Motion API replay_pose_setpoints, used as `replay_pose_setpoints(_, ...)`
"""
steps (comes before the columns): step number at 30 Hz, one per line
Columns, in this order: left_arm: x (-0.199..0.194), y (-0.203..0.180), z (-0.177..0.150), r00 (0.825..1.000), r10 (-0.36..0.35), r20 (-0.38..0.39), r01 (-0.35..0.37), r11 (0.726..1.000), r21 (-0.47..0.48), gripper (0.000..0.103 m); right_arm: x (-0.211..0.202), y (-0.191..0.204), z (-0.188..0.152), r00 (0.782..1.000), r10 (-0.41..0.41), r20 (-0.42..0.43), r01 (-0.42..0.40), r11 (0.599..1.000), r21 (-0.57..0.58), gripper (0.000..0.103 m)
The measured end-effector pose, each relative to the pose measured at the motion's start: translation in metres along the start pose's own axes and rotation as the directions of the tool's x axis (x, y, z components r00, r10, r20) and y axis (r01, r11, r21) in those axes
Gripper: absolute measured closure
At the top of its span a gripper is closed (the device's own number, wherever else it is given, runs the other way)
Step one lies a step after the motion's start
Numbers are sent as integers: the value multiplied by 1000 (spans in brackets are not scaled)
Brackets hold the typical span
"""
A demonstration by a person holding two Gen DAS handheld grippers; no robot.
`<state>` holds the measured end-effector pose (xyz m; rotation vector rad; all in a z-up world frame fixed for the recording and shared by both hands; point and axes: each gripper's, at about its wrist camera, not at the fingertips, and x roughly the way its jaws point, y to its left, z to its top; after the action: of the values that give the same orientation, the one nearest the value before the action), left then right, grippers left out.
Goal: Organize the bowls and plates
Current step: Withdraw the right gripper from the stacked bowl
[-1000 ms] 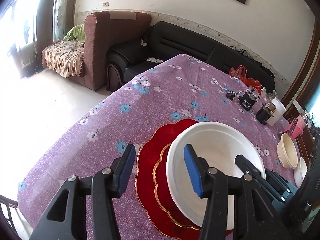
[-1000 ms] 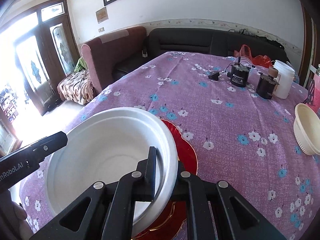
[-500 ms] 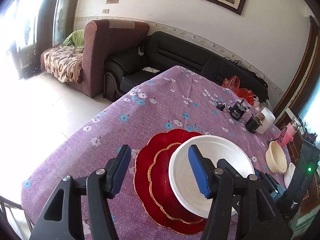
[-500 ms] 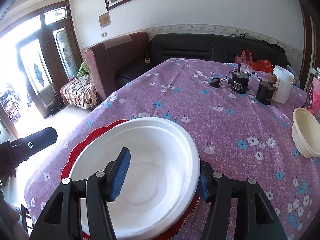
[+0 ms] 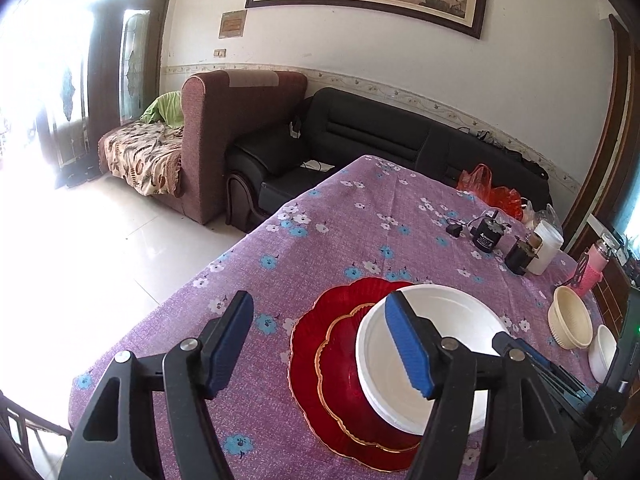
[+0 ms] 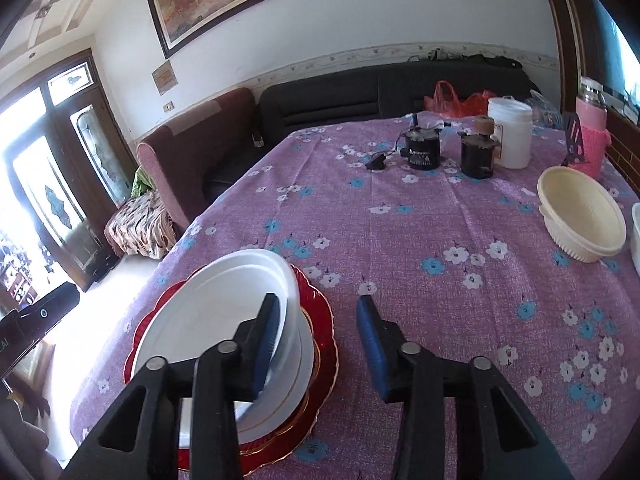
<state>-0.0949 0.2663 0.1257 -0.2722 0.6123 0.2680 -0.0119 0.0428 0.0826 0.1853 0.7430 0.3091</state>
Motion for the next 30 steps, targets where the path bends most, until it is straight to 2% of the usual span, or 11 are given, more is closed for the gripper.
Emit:
replay_pose_setpoints(6,-6,-9,-1,1000,13,21,-13,999,36,33,15,1,-10,998,13,-62,-13,1000,-2,67)
replay_pose_setpoints(14,-18,-24,-3,997,39,66,-45,995,90,28,-11,-7,-5,1000,24,0,-24,1000,7,67)
replay_pose_setpoints(20,-25,-47,-8,997,30,74,-40,989,141,21,-28,-33,-9,1000,5,15,-5,999,34,65)
replay_pose_setpoints(24,-28,-65,-12,997,27,68,-39,981,188,12,-37,-55,-13,1000,-9,18,8,998,70,61)
replay_pose_setpoints(30,-31,-94,-21,999,17,46,-29,965,260,12,-55,-87,-18,999,-33,38,28,993,115,54)
